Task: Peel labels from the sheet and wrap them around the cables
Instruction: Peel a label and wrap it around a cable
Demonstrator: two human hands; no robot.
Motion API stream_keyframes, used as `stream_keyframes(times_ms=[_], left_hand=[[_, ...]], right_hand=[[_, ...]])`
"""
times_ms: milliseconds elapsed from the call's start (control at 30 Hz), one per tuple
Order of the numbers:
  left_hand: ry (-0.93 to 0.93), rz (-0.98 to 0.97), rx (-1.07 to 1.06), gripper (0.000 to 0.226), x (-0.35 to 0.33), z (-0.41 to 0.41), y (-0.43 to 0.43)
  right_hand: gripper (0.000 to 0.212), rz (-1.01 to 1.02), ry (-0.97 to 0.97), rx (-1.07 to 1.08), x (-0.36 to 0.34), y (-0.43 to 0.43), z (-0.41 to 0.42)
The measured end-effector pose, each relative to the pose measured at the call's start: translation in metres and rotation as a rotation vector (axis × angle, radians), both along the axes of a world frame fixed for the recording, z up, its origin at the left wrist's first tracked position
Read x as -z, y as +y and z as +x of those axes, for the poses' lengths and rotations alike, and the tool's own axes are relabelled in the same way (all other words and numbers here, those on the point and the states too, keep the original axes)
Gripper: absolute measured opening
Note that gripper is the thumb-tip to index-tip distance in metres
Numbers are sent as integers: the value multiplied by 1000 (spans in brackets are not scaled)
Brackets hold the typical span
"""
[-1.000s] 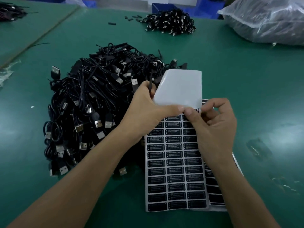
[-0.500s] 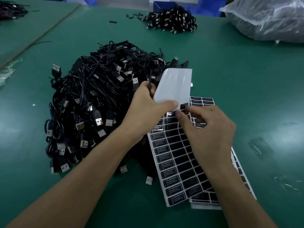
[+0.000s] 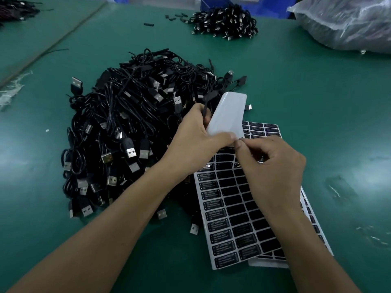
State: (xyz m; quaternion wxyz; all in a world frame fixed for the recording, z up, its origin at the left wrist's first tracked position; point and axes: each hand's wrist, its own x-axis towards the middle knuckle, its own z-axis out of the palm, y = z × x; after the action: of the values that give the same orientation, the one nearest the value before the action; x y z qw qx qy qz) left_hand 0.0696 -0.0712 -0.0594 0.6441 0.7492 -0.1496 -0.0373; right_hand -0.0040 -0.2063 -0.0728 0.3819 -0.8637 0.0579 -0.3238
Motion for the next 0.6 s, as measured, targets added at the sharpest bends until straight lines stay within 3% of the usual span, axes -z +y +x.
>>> stream_keyframes(times_ms=[333,600], left_hand=[[-9,34,16,49,-3,-3,-1],[25,44,-18,49,-4,-1,0]], right_hand=[[13,4,42,-33,-1,0,0],[19,72,71,75,-3,-6,2]])
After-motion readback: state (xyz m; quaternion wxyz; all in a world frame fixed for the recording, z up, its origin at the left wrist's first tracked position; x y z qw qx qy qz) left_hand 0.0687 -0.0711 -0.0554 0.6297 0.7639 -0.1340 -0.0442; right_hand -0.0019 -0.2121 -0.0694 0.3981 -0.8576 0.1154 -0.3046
